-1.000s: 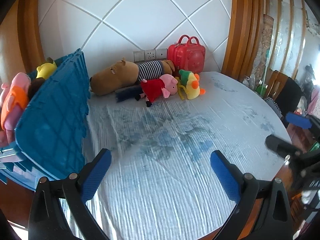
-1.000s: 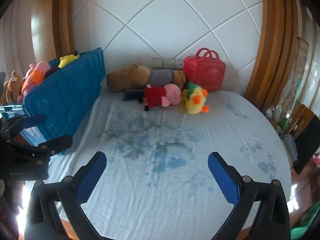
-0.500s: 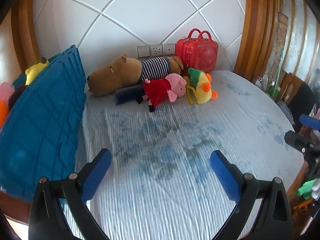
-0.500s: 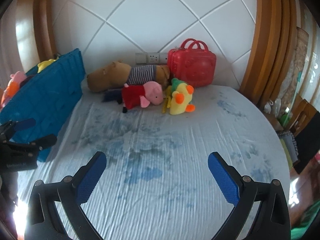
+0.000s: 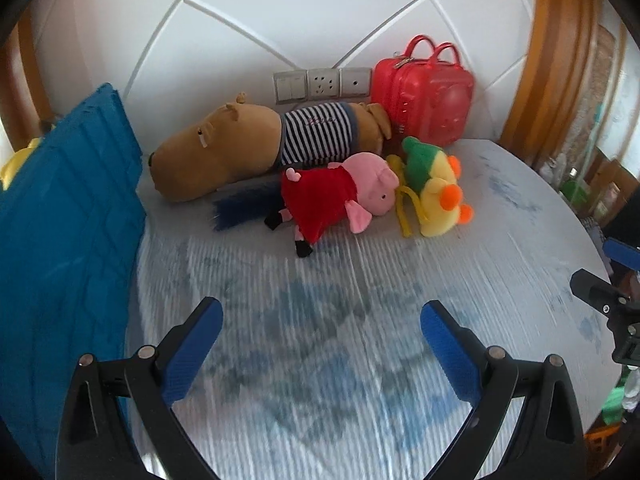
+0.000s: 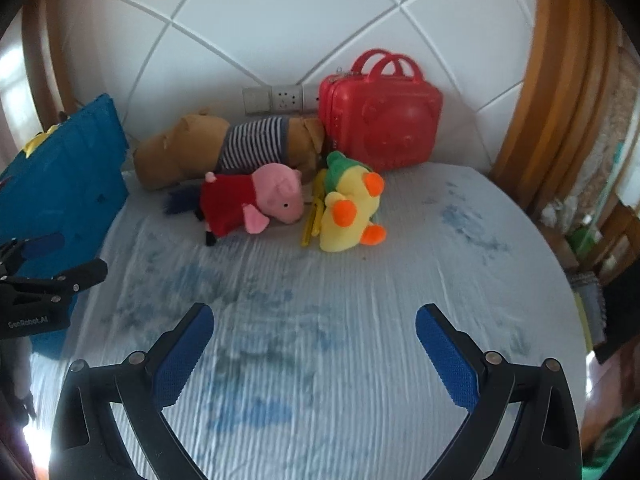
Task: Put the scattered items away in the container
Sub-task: 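Grasp the pink pig plush with the left tool while the right tool grasps the yellow duck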
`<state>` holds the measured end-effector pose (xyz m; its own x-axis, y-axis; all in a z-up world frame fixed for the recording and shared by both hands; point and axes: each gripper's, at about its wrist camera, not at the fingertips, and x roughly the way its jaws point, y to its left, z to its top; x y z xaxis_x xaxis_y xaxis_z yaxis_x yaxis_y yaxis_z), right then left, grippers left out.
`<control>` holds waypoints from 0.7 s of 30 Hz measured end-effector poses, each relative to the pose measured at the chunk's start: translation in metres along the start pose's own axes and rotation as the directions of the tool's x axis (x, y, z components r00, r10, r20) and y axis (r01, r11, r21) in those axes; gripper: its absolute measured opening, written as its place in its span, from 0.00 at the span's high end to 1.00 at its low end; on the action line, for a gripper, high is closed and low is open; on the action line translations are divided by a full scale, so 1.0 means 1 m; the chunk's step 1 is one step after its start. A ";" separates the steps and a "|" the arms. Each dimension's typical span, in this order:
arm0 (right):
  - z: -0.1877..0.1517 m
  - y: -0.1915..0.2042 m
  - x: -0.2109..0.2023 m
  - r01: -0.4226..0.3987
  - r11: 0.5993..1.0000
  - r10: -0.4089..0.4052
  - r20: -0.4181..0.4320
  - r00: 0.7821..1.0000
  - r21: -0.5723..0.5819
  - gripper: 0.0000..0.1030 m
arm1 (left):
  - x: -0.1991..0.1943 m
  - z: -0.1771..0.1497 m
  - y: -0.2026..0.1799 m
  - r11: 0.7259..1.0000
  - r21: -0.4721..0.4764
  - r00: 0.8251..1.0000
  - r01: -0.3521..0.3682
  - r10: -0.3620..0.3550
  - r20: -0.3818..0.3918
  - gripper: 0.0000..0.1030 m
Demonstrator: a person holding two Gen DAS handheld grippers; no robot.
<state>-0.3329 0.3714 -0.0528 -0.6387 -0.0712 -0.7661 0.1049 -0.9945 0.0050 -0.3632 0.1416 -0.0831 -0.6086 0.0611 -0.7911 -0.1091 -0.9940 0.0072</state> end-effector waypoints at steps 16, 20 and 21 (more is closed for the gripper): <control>0.052 -0.072 0.200 -0.070 0.994 0.080 -0.113 0.990 0.089 0.32 | 0.191 0.071 0.029 0.991 -0.103 0.992 -0.083 0.072 -0.106 0.02; 0.053 -0.077 0.230 -0.055 0.993 0.064 -0.086 0.994 0.109 0.07 | 0.236 0.082 0.029 0.994 -0.079 0.992 -0.082 0.073 -0.106 0.02; 0.054 -0.077 0.238 -0.051 0.993 0.060 -0.085 0.995 0.107 0.06 | 0.247 0.084 0.029 0.994 -0.075 0.991 -0.084 0.076 -0.110 0.02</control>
<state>-0.5338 0.4272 -0.2011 -0.5642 -0.1242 -0.8163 0.0553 -0.9921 0.1127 -0.5829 0.1358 -0.2272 -0.5245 -0.0248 -0.8510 0.0018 -0.9996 0.0281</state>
